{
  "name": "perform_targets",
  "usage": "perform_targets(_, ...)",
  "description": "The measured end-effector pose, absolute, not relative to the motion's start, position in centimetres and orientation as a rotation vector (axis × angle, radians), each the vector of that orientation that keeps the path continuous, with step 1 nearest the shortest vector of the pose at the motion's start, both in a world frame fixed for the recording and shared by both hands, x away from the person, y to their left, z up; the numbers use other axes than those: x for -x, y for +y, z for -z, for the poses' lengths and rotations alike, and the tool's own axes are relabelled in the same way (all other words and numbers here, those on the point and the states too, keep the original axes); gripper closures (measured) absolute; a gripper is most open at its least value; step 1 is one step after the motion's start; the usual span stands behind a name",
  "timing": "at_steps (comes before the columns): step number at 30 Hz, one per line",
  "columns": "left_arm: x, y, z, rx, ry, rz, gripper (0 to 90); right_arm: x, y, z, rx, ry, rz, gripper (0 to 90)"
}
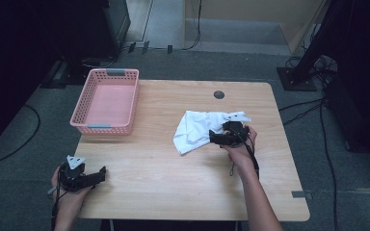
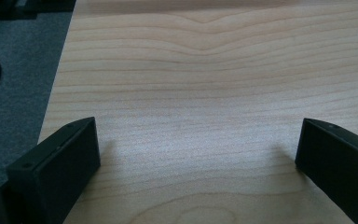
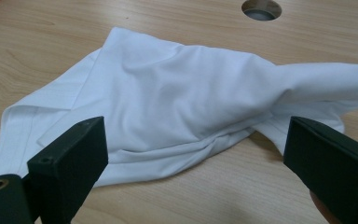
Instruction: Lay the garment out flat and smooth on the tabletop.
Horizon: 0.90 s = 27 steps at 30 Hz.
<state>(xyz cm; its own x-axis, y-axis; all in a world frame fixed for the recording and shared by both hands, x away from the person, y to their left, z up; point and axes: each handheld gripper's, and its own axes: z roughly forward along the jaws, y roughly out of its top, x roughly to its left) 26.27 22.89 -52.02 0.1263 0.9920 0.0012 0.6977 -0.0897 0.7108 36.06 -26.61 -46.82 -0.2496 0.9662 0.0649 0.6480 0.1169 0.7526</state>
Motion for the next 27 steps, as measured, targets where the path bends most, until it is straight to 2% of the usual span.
perform_targets(16, -26.3, 22.9, 52.0, -1.847, 1.627, -0.680, 0.0, -40.6, -22.8, 50.0, -1.638, 1.900, -0.831, 9.0)
perform_targets(27, -26.3, 22.9, 52.0, -1.847, 1.627, -0.680, 0.0, -41.5, -20.9, 51.6, -1.527, 1.995, -0.796, 8.7)
